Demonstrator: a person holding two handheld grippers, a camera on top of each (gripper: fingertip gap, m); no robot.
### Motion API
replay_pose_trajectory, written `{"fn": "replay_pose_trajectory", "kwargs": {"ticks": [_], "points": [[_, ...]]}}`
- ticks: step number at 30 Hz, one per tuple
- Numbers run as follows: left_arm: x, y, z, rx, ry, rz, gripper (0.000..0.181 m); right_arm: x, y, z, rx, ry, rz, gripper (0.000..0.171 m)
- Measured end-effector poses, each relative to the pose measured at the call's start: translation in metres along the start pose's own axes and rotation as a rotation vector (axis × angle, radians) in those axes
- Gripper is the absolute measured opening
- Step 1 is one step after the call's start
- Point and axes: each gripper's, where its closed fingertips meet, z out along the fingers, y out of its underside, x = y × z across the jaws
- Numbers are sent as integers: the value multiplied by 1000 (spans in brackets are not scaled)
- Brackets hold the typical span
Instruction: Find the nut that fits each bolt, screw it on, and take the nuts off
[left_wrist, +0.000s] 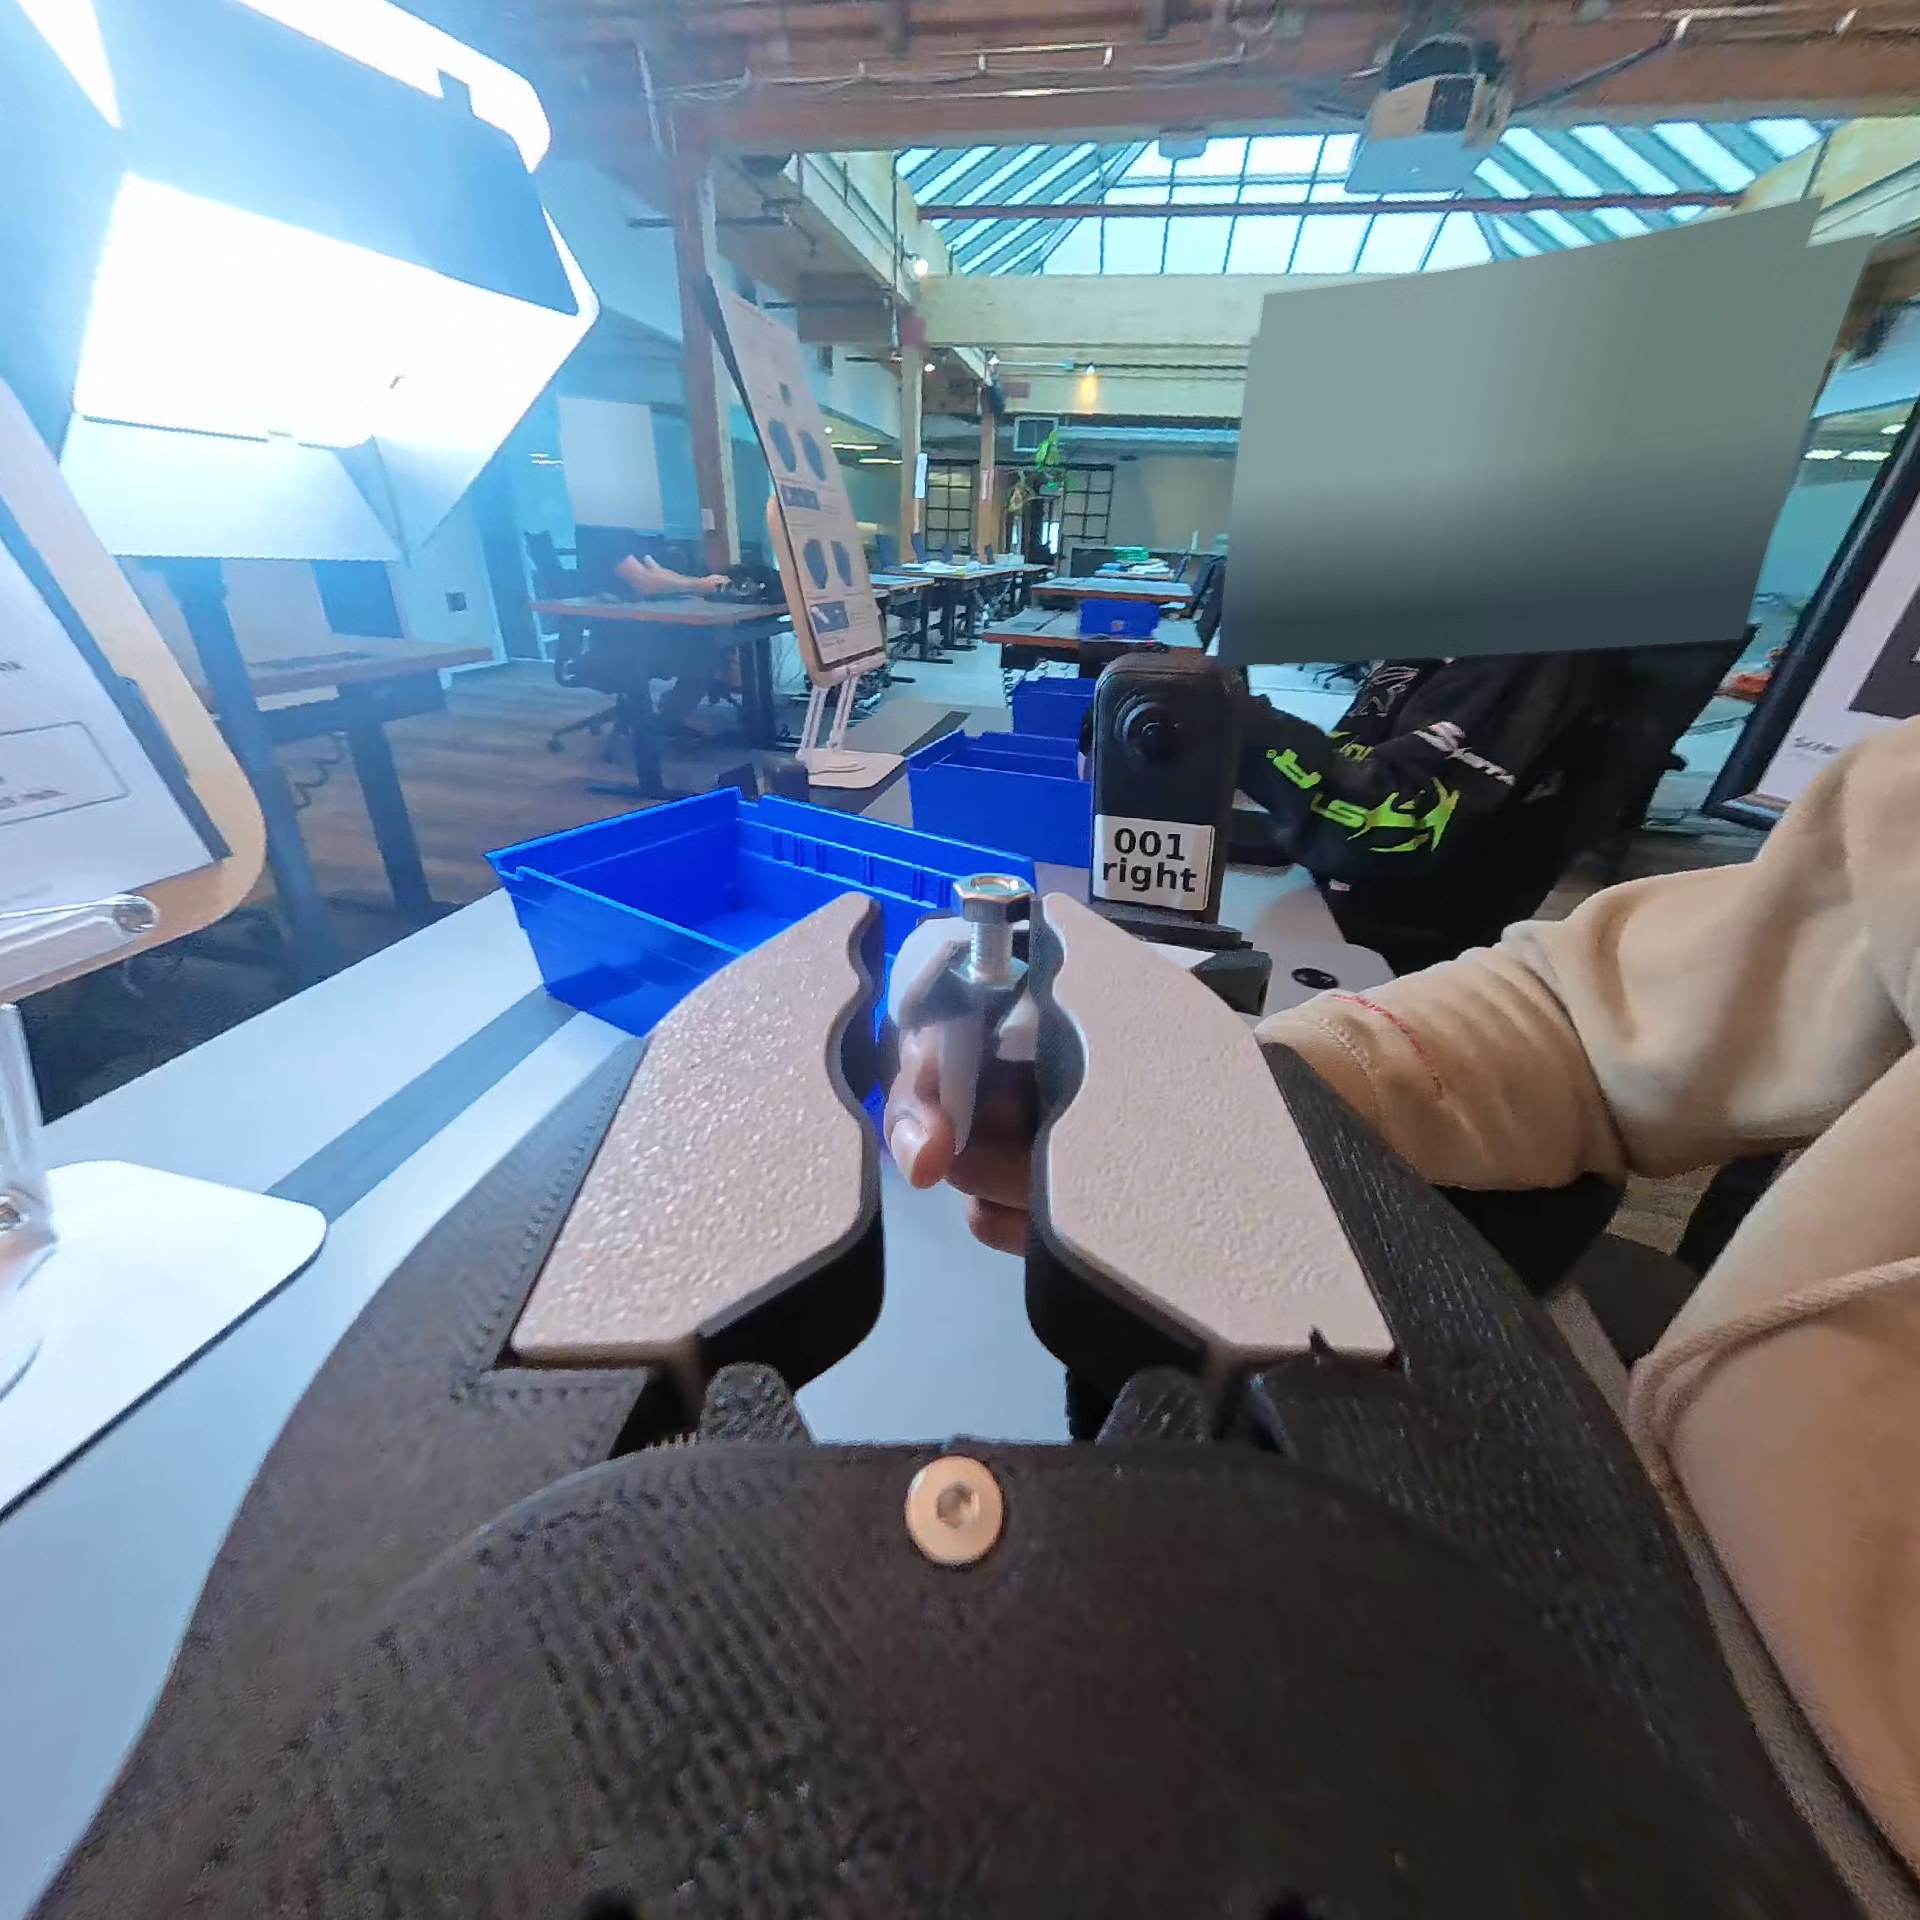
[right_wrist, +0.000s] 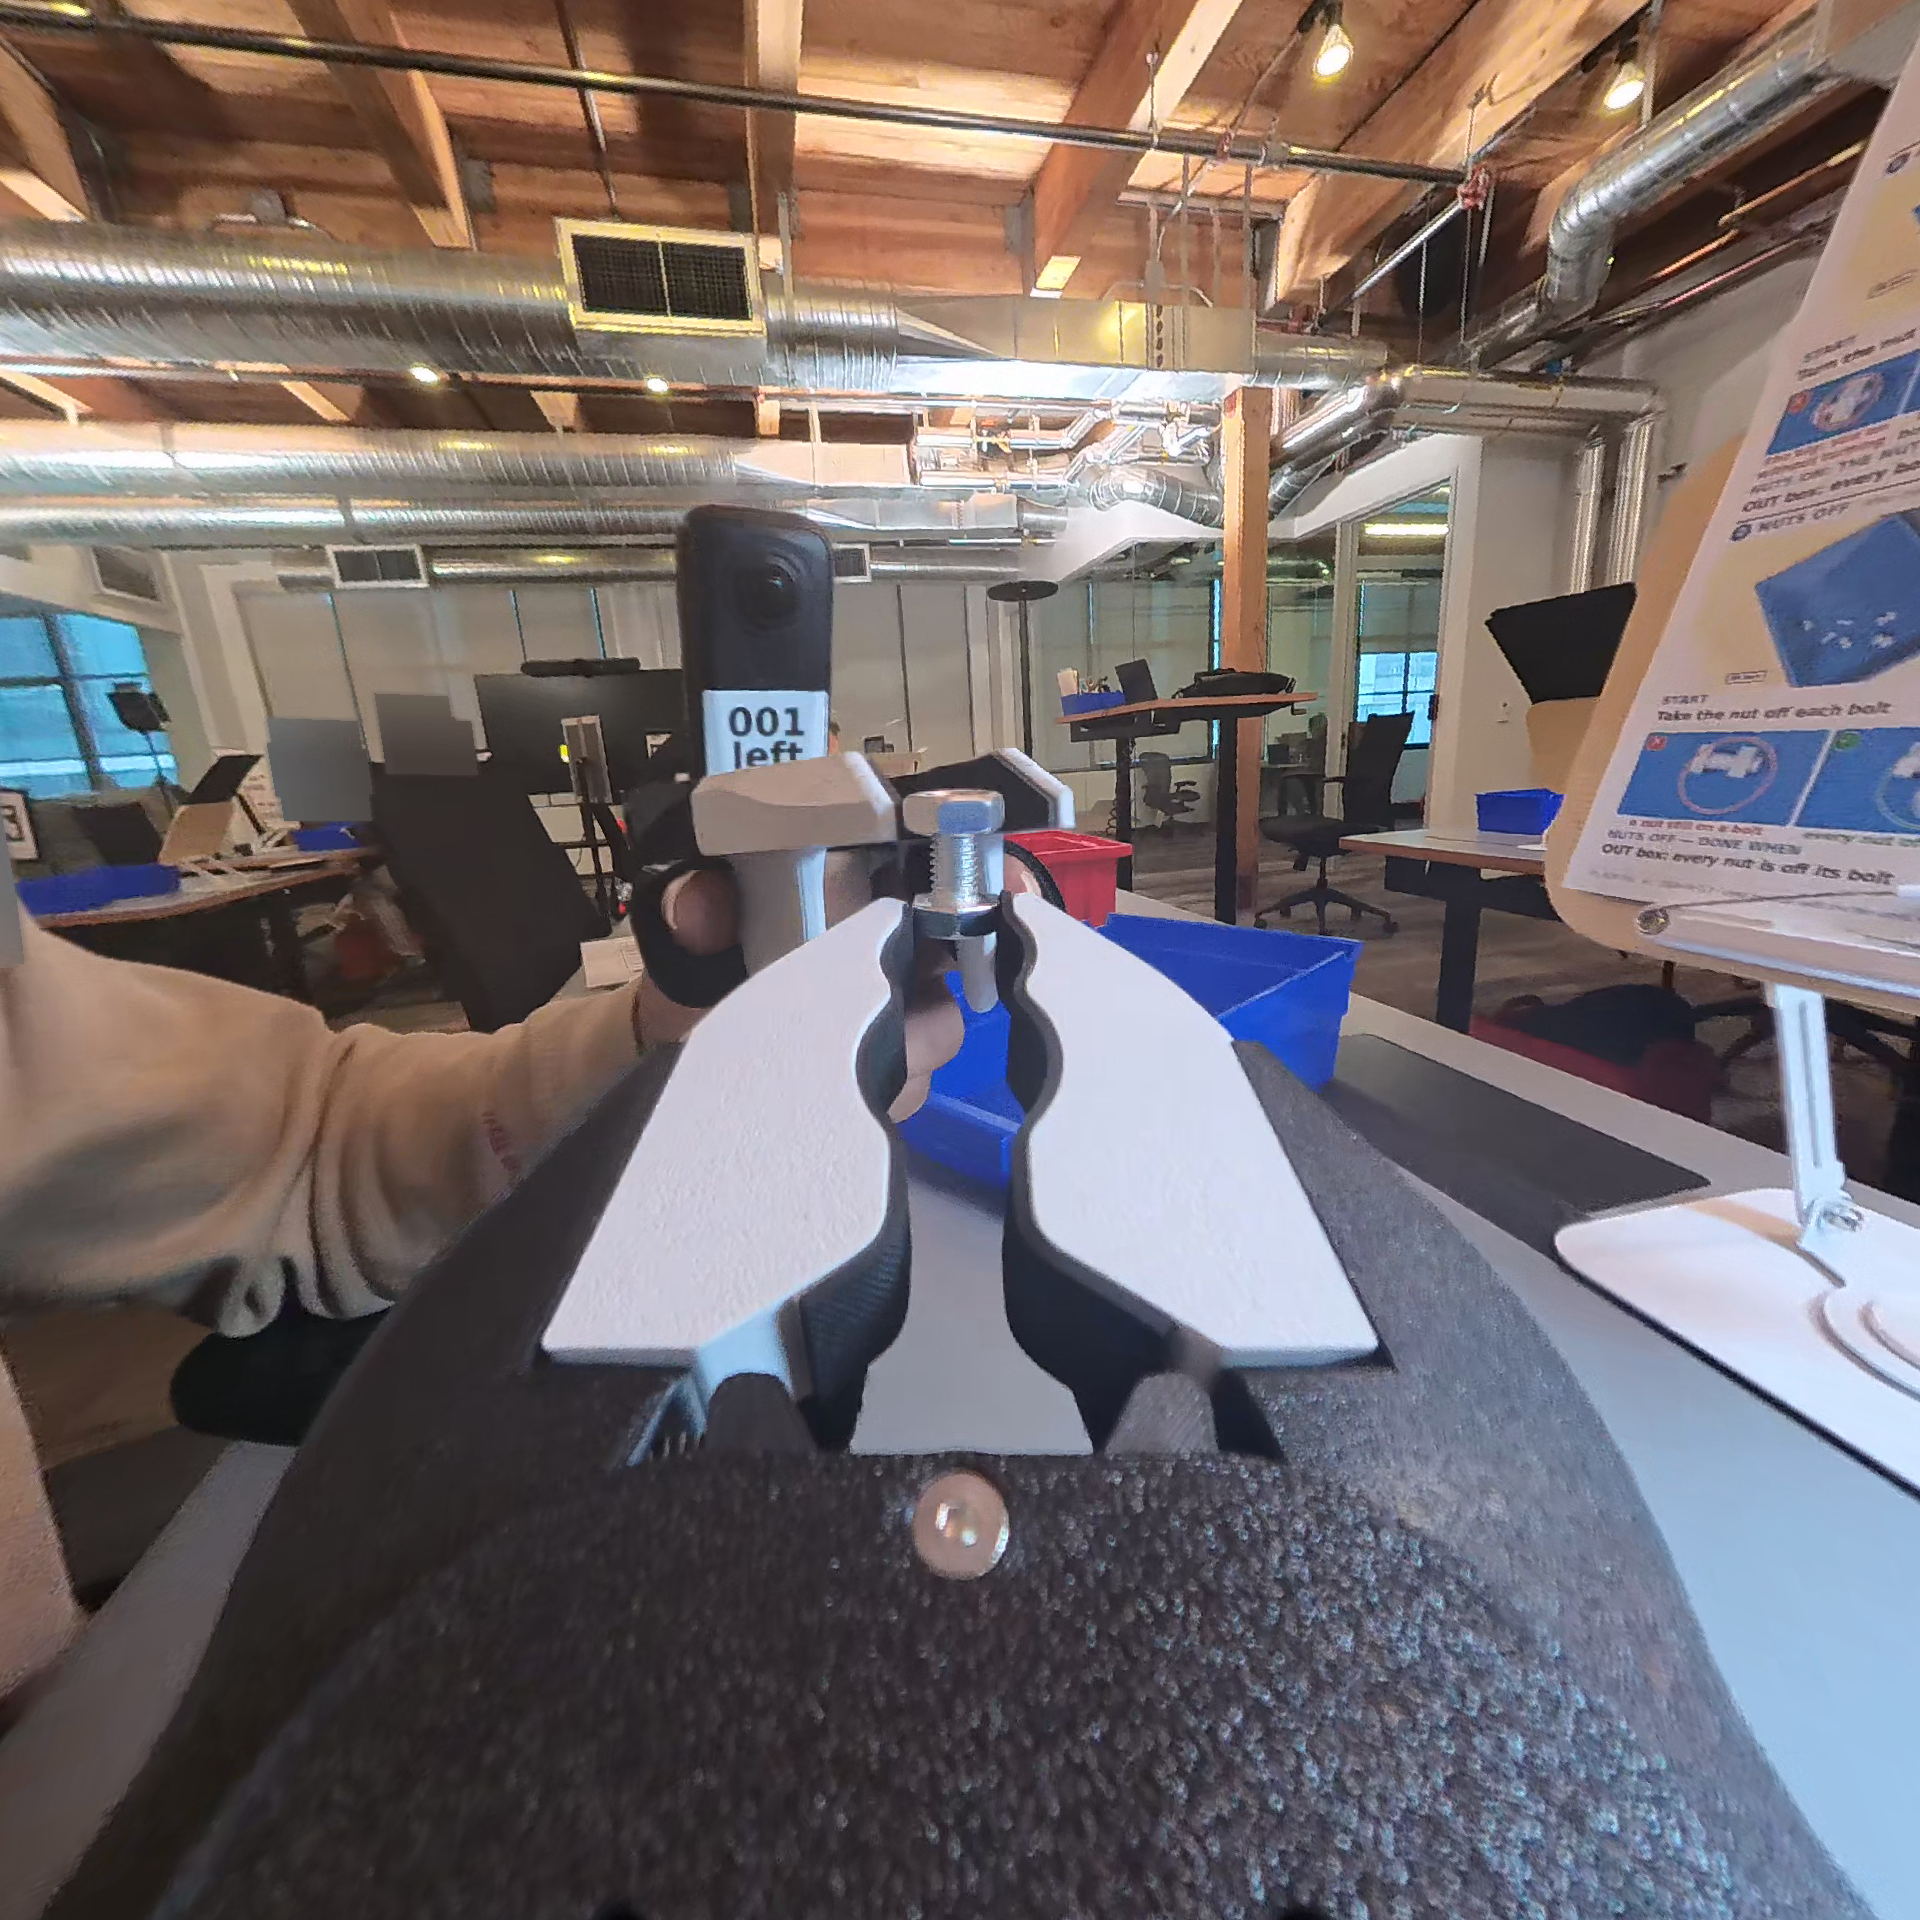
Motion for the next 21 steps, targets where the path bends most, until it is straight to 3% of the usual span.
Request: {"fn": "replay_pose_trajectory", "kwargs": {"ticks": [4,7,13,17,19,21], "points": [[-9,4,-5,-15,-7,-17,25,6,6,8,-11,8,6,14],[-26,6,-12,3,-80,0,8,10,6,1,5,13,14,14],[-1,7,0,8,14,8,27,11,9,-3,-20,40,-11,15],[-3,8,1,-2,2,-25,24,5,8,-3,-22,36,-23,15],[-15,5,-5,25,-57,-40,8,6,2,-6,2,32,-17,14],[-14,4,-7,25,-38,-52,14,8,-1,-8,3,45,-33,14]]}}
